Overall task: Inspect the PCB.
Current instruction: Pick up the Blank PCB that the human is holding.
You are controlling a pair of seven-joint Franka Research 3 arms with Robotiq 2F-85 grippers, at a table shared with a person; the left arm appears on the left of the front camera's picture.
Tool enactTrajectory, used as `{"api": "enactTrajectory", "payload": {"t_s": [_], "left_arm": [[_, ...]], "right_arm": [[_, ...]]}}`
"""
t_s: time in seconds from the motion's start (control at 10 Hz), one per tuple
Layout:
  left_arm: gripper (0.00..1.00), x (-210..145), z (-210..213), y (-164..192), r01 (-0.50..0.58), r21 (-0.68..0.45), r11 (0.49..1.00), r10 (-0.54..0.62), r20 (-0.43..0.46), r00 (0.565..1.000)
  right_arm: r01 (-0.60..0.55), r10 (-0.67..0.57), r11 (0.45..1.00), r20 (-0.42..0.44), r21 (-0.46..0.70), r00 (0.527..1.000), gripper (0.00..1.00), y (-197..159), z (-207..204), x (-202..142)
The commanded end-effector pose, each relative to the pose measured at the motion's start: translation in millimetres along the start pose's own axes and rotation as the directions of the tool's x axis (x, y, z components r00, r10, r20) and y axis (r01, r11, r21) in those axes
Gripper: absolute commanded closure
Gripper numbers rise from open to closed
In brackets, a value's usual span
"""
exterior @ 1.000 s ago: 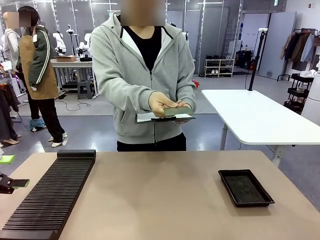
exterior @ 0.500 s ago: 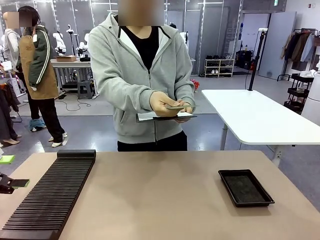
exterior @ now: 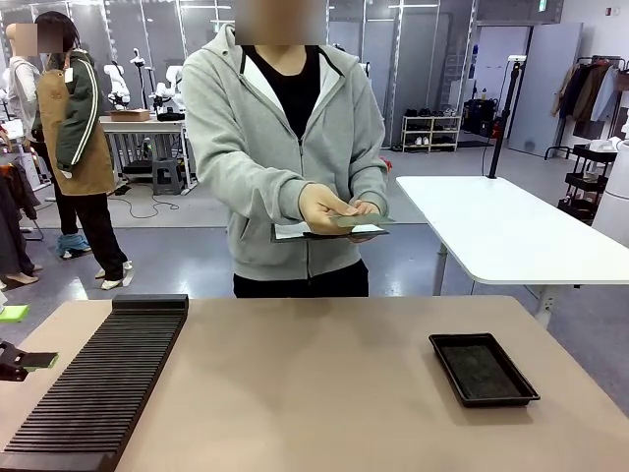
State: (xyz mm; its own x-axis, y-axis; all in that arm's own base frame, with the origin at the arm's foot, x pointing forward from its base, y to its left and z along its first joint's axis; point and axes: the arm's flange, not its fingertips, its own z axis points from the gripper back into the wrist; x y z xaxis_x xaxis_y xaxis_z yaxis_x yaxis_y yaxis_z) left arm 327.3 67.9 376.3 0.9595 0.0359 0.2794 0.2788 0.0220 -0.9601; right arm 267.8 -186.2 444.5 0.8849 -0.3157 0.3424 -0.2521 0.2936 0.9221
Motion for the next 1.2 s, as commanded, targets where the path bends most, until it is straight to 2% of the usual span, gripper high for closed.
{"api": "enactTrajectory", "payload": {"t_s": [0.0,0.4,0.7,1.1], "left_arm": [[0.00,1,0,-1,0.003,0.004,1.000,-0.003,0.000,1.000],[0.00,1,0,-1,0.003,0.004,1.000,-0.003,0.000,1.000],[0.00,1,0,-1,0.003,0.004,1.000,-0.003,0.000,1.000],[0.00,1,0,-1,0.003,0.004,1.000,-0.003,0.000,1.000]], "right_arm": [[0.060,-0.059,0.997,-0.023,0.039,0.998,0.00,12,-29,-1],[0.201,-0.203,0.979,-0.108,-0.030,0.973,0.00,21,-99,-8],[0.325,-0.323,0.946,-0.163,-0.017,0.932,0.00,26,-150,-3],[0.352,-0.346,0.936,-0.226,-0.014,0.911,0.00,49,-216,-4]]}}
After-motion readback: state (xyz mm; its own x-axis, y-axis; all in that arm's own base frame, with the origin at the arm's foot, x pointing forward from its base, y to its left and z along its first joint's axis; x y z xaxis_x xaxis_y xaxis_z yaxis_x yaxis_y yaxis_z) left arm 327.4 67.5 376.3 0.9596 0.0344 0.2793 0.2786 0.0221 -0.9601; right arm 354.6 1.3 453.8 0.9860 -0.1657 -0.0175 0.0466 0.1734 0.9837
